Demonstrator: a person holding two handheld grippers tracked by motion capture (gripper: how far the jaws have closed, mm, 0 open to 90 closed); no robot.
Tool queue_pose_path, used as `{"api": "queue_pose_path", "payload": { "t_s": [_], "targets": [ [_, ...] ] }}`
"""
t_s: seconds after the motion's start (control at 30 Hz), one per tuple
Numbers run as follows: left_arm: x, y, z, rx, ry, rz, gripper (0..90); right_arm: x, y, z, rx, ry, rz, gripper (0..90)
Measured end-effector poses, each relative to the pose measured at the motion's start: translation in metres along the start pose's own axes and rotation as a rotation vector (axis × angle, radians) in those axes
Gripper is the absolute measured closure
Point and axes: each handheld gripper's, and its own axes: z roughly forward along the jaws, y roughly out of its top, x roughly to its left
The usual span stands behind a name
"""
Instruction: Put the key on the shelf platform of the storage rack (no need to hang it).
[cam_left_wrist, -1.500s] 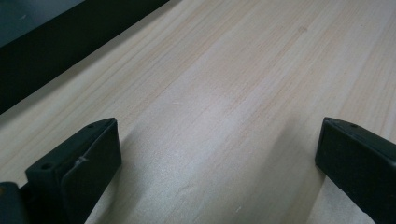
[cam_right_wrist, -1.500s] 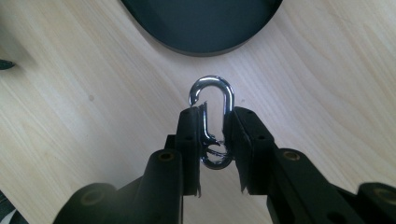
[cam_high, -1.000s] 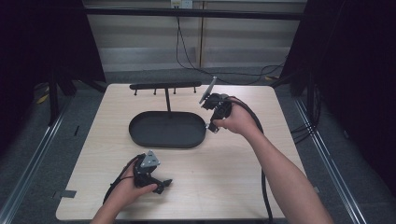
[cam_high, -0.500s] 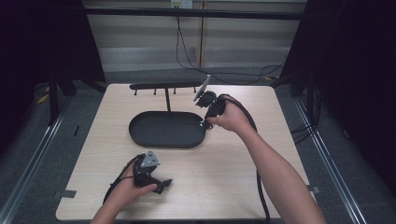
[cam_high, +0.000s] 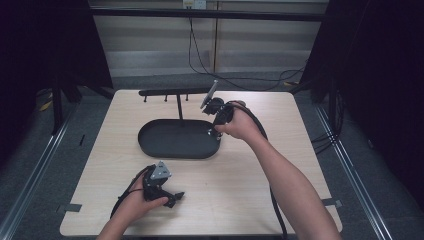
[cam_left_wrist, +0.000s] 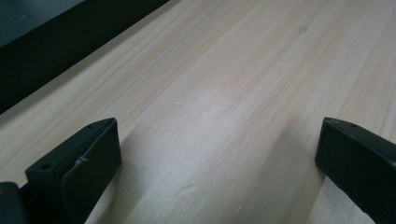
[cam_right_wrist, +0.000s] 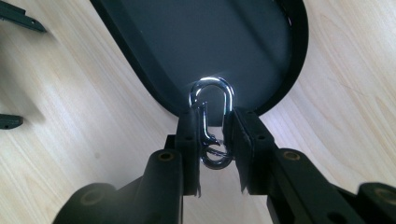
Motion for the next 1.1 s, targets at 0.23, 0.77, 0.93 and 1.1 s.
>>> {"api": "queue_pose_path", "payload": {
  "t_s": [0.23, 0.77, 0.93, 1.1],
  "targets": [
    [0.0, 0.0, 0.0, 0.0, 0.0, 0.0, 0.0, 0.0, 0.006, 0.007, -0.002, -0.007, 0.002, 73.2],
    [0.0, 0.0, 0.0, 0.0, 0.0, 0.0, 0.0, -0.001, 0.017, 0.024, -0.043, -0.032, 0.013, 73.2],
    [0.0, 0.0, 0.0, 0.0, 0.0, 0.001, 0.0, -0.002, 0.018, 0.031, -0.068, -0.028, 0.026, 73.1],
    [0.0, 0.0, 0.0, 0.0, 0.0, 0.0, 0.0, -0.002, 0.018, 0.039, -0.089, -0.025, 0.028, 73.0]
  ]
}}
